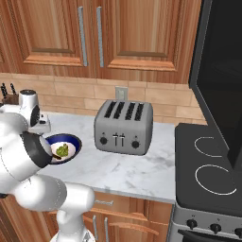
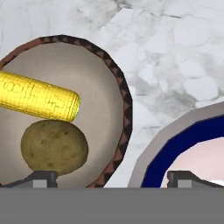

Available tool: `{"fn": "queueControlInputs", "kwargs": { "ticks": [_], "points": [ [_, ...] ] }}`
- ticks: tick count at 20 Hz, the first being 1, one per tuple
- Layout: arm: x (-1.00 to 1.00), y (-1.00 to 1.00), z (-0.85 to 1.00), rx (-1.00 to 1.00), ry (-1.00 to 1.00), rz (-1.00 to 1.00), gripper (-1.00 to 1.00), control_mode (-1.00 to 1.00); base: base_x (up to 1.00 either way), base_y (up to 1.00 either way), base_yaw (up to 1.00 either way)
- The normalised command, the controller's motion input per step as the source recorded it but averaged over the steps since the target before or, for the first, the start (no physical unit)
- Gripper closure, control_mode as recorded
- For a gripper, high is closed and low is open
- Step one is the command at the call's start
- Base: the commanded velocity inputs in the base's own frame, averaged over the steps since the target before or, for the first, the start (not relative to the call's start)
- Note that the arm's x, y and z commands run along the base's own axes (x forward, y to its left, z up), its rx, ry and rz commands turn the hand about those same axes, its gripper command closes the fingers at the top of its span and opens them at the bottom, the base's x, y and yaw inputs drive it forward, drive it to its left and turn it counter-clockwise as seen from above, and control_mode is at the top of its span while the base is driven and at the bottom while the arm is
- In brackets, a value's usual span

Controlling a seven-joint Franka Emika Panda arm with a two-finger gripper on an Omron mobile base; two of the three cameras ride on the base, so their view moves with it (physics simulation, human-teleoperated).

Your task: Place the bowl containing the potato and corn in the microwave. Close the microwave door and press the start button to microwave the meal.

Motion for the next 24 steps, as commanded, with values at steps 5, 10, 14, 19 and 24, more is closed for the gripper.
{"fn": "queueControlInputs", "kwargs": {
  "ticks": [5, 10, 14, 19, 24],
  "points": [
    [0.25, 0.14, -0.32, 0.0, 0.0, 0.01, -1.0, -1.0, 0.0, 0.0, 0.0],
    [0.29, 0.2, -0.17, 0.0, 0.0, 0.0, -1.0, -1.0, 0.0, 0.0, 0.0],
    [0.28, 0.18, -0.2, 0.0, 0.0, 0.0, -1.0, -1.0, 0.0, 0.0, 0.0],
    [0.27, 0.23, -0.27, 0.0, 0.0, 0.0, -1.0, -1.0, 0.0, 0.0, 0.0],
    [0.3, 0.17, -0.21, 0.0, 0.0, 0.0, -1.0, -1.0, 0.0, 0.0, 0.0]
  ]
}}
